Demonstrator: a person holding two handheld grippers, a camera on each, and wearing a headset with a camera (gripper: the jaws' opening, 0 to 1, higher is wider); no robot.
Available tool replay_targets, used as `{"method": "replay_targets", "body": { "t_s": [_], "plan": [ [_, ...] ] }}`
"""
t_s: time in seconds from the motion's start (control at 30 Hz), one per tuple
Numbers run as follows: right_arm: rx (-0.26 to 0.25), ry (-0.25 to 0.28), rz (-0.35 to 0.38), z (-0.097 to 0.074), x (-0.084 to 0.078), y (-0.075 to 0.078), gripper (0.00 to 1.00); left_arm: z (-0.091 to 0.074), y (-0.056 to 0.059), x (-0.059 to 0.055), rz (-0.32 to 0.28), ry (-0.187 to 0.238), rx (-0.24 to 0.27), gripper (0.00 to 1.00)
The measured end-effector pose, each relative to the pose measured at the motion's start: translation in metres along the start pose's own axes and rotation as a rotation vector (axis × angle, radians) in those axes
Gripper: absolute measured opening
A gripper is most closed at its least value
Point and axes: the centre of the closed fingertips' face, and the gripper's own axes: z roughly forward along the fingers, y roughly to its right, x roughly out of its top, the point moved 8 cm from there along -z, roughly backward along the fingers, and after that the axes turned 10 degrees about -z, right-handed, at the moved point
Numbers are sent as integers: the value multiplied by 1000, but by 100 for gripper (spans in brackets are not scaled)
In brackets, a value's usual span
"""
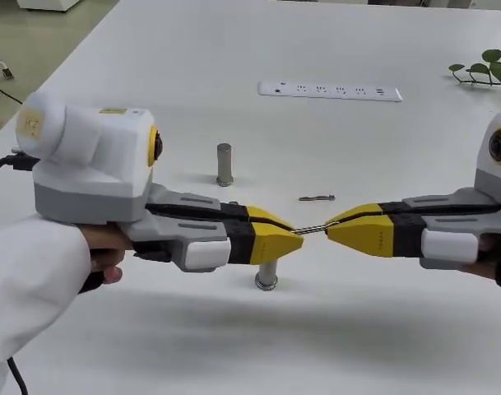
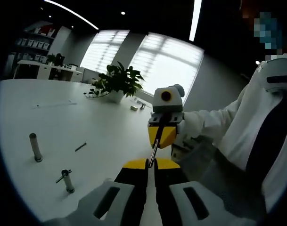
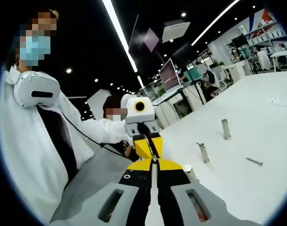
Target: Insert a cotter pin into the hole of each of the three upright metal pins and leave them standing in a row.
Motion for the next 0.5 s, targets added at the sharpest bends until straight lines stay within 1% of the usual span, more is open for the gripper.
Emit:
{"method": "replay_targets", "body": {
  "t_s": [0.03, 0.13, 0.3, 0.4, 0.5],
  "plan": [
    [0, 1, 0, 0, 0, -1, 0, 0, 0, 0, -6, 2, 1, 1],
    [-15, 2, 2, 0, -1, 0, 0, -4, -2, -3, -22, 18, 24, 1],
    [-31, 12, 6, -1, -2, 1, 0, -9, -5, -3, -55, 38, 44, 0],
    [-56, 12, -4, -2, -1, 4, 0, -13, -7, -4, -57, 46, 54, 0],
    [-69, 12, -5, -5, -3, 5, 0, -17, -7, -3, -55, 58, 60, 0]
  ]
}}
